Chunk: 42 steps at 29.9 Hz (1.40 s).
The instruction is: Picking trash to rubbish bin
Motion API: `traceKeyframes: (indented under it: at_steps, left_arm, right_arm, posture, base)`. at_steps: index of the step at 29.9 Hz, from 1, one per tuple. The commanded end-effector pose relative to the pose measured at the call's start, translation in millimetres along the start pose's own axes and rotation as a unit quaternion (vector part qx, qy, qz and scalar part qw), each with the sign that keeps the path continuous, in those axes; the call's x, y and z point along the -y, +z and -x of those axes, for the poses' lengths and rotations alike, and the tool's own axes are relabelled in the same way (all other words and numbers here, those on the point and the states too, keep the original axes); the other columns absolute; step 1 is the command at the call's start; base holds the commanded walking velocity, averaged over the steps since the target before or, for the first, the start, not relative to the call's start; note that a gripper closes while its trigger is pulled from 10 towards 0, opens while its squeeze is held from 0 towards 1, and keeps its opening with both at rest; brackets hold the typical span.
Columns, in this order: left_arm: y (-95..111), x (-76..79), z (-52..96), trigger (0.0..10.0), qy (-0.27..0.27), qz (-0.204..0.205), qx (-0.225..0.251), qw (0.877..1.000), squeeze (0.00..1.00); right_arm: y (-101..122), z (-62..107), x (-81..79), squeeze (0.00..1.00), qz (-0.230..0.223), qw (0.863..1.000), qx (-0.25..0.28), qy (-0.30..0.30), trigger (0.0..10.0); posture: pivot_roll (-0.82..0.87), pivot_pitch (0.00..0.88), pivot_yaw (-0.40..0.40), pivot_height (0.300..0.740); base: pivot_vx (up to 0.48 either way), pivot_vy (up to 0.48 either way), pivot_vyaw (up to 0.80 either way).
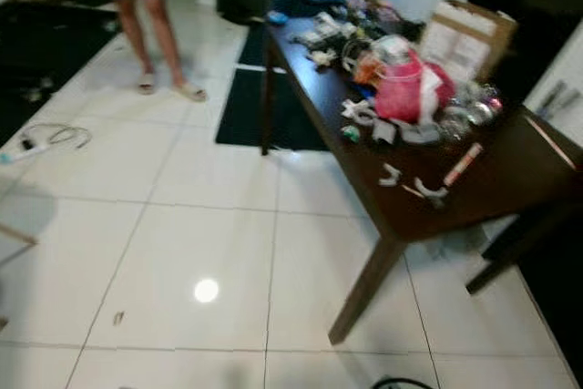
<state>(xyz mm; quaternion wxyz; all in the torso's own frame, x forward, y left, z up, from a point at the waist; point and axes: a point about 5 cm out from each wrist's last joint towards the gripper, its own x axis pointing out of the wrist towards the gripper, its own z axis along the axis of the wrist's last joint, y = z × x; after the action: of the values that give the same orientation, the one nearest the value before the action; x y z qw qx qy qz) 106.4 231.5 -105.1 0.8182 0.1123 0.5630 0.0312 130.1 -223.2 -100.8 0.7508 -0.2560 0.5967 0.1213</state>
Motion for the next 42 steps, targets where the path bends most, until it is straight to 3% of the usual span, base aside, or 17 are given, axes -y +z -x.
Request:
traceKeyframes:
  at_steps: [1,35,42]
  left_arm:
    - [-6.3,3.5,0.6,10.0,-0.004,0.002,-0.011,1.0,0.0]
    - [-5.0,-8.1,0.9,10.0,0.031,0.053,-0.004,0.998,0.0]
    - [-6.5,-8.8,1.1,10.0,0.035,0.064,-0.006,0.997,0.0]
  right_arm:
    - [-4.7,0.4,4.7,0.0,-0.003,1.0,-0.007,-0.006,10.0]
    - [-6.6,-0.2,-2.1,0.0,-0.011,1.0,0.0,-0.003,10.0]
    - [-5.2,-0.4,-4.2,0.0,-0.026,1.0,0.008,0.001,10.0]
  posture:
    - [0.15,0.084,-0.072,0.74]
    - [0.17,0.082,-0.076,0.74]
    - [0.17,0.088,-0.074,0.74]
  base:
    - [0.0,0.0,-0.79]
    - [0.0,0.0,-0.79]
    - [0.0,0.0,0.0]
